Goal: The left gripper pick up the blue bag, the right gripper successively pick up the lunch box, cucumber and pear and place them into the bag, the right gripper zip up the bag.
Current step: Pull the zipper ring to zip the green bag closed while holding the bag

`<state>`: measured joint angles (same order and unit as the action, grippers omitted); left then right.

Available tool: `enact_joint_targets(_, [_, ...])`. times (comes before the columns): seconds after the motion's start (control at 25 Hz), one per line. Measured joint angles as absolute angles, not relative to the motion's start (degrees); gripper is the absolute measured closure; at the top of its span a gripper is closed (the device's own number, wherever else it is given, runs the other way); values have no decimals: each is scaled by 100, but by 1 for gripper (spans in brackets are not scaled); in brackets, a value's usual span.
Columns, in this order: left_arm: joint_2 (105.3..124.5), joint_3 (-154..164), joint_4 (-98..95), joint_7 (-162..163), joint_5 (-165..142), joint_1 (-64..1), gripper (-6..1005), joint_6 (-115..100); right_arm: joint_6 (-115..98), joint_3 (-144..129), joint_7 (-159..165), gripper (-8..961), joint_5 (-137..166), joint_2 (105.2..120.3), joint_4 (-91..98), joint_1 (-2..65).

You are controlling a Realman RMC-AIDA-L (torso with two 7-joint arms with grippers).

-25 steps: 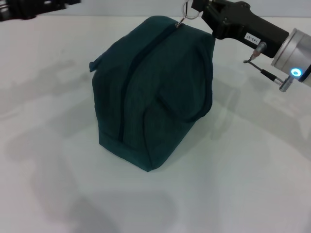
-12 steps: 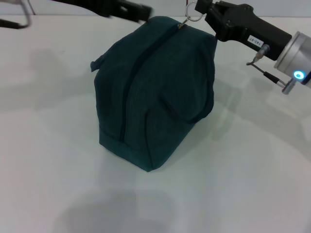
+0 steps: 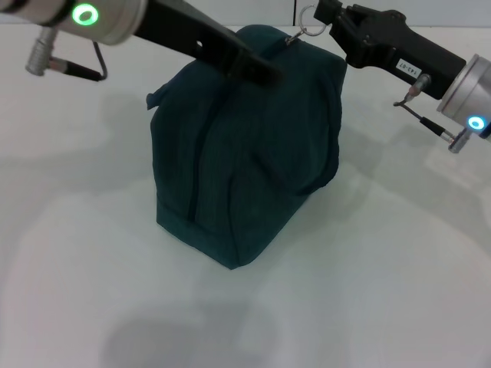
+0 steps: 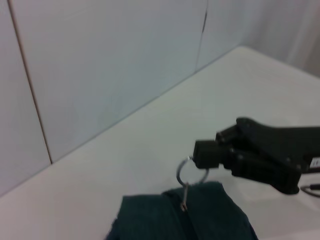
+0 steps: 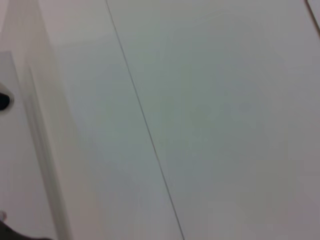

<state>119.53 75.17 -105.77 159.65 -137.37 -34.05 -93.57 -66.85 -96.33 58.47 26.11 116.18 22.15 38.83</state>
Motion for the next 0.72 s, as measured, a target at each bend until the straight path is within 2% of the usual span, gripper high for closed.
enact_joint_targets(0.72, [11962, 8140, -10357, 16125, -14413, -3231, 160, -8885, -6747, -9633, 5835, 947, 2610, 11619, 2215, 3885])
